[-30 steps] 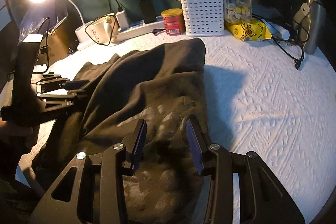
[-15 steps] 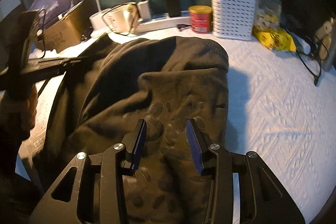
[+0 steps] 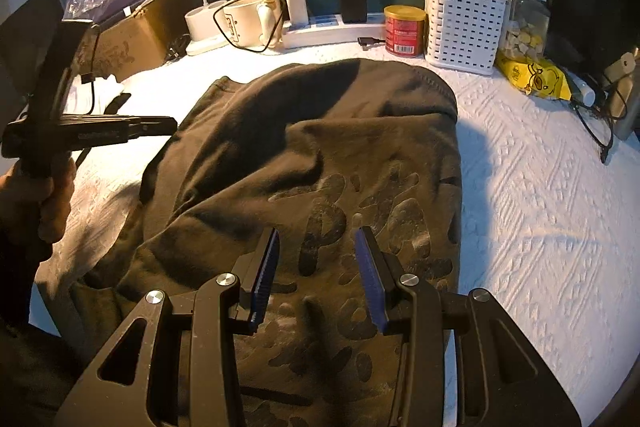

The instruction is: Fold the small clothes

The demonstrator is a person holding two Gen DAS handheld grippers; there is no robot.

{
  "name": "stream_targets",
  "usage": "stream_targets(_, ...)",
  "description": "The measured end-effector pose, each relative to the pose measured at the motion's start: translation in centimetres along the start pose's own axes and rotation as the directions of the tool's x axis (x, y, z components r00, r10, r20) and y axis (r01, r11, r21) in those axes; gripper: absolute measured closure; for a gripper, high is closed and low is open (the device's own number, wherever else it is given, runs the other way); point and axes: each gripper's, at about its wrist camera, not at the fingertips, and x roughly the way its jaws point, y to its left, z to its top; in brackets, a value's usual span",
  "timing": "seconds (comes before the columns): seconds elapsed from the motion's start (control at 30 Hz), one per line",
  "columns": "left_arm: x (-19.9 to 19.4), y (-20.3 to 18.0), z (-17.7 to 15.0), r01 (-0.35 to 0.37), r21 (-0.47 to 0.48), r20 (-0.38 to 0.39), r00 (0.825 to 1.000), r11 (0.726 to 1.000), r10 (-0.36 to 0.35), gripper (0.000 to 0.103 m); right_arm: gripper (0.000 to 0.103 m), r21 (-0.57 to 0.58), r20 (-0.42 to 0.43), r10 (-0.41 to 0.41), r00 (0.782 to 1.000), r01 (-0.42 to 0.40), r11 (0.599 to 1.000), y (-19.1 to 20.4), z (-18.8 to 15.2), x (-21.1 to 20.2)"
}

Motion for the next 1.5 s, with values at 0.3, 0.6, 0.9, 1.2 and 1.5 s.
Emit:
stream_targets(0.3, -2.7, -3.7, -3.5, 0.105, 0.078, -0.005, 0.994, 0.991, -0.105, 0.050, 0.061, 0.010, 0.017, -0.010, 1.000, 0.010, 1.000, 0.8, -1.3, -1.6)
stream_targets(0.6, -4.4, -6.0, -7.5, 0.158, 0.093, -0.037, 0.987, 0.983, -0.155, 0.050, 0.061, 0.019, 0.022, -0.034, 0.999, 0.034, 0.999, 1.6, -4.0, -3.4)
stream_targets(0.9, -5.4, -8.4, -10.2, 0.200, 0.168, -0.084, 0.978, 0.965, -0.188, 0.050, 0.061, 0.082, 0.030, -0.115, 0.993, 0.112, 0.990, -0.4, -6.4, -5.4)
stream_targets(1.2, -5.7, -9.7, -12.6, 0.154, 0.260, -0.083, 0.987, 0.953, -0.137, 0.099, 0.061, 0.193, 0.012, -0.167, 0.986, 0.161, 0.968, -3.5, -8.9, -6.5)
stream_targets(1.5, -5.8, -7.6, -13.9, 0.151, 0.155, -0.140, 0.982, 0.976, -0.130, 0.100, 0.061, 0.174, -0.013, -0.138, 0.990, 0.138, 0.975, -2.9, -9.7, -5.5)
